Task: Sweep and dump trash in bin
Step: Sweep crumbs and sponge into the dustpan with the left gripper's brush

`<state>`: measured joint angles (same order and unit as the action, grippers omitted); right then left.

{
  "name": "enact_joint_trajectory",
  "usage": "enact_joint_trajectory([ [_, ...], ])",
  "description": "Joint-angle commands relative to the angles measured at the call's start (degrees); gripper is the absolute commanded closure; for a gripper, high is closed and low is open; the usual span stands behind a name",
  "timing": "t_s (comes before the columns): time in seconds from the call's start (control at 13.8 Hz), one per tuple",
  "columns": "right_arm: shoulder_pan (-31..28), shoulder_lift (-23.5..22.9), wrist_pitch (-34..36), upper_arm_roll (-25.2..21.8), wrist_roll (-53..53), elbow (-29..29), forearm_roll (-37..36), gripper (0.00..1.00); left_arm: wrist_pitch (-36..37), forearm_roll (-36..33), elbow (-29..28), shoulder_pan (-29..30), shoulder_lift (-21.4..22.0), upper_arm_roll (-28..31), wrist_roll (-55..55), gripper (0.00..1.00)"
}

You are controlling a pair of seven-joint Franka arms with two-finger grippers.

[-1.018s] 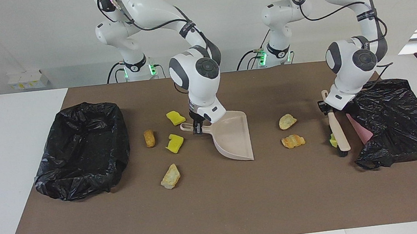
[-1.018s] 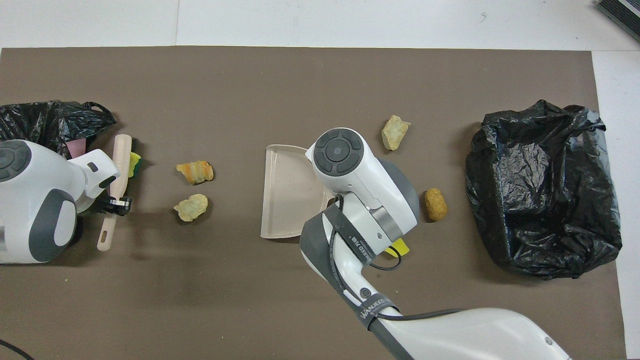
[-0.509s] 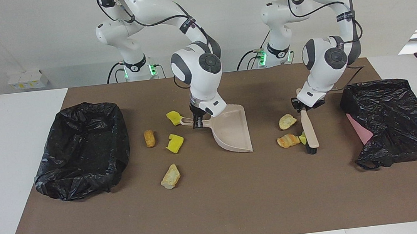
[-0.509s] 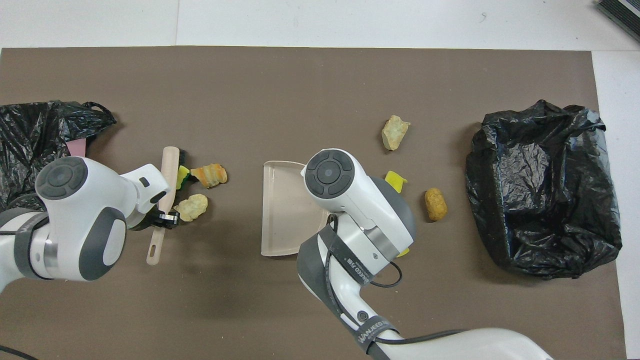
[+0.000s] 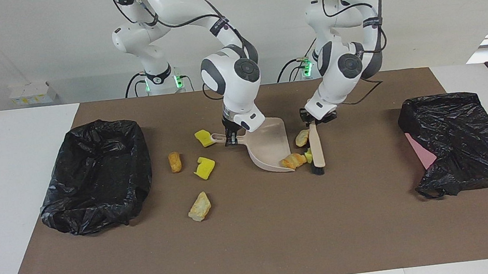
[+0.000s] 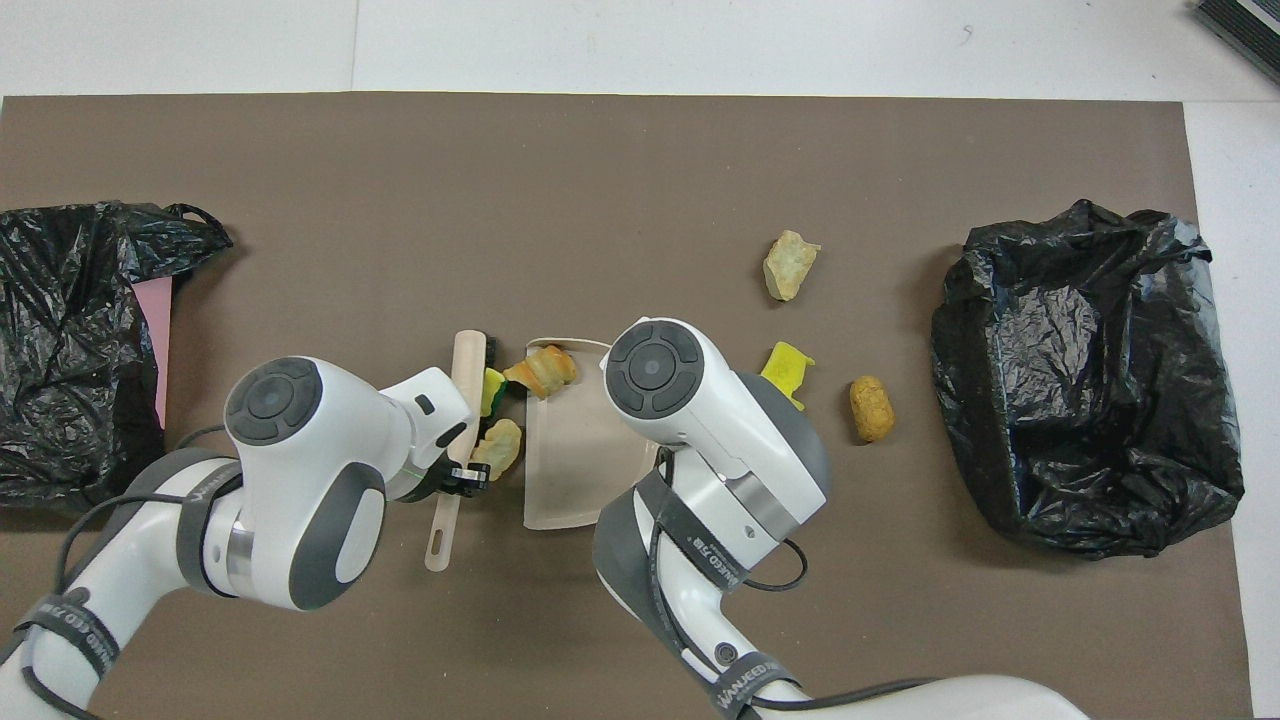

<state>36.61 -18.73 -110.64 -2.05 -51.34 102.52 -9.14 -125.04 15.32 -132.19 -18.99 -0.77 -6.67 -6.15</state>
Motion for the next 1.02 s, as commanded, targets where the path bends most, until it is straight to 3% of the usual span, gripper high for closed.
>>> enact_joint_trajectory([
  [0.0, 0.31, 1.59, 0.33, 0.38, -1.66, 1.98, -1.32, 1.00, -1.08, 4.79, -1.41, -6.13, 0.94, 0.87, -0.61, 1.00],
  [0.22, 0.31, 1.51, 0.25, 0.38, -1.66, 1.89, -1.32, 1.00, 0.06, 8.06, -0.45, -9.40, 1.03, 0.87, -4.89, 1.00],
  [0.44, 0.13, 1.42, -0.72, 0.38, -1.83, 1.80, -1.24, 1.00, 0.24, 8.06, 0.96, -8.53, 1.55, 1.48, -6.50, 1.00],
  [0.95, -0.92, 0.72, -5.37, 0.38, -4.65, 1.98, -0.36, 1.00, 4.54, 1.21, 1.67, 1.66, 2.61, 1.92, -6.33, 1.00],
])
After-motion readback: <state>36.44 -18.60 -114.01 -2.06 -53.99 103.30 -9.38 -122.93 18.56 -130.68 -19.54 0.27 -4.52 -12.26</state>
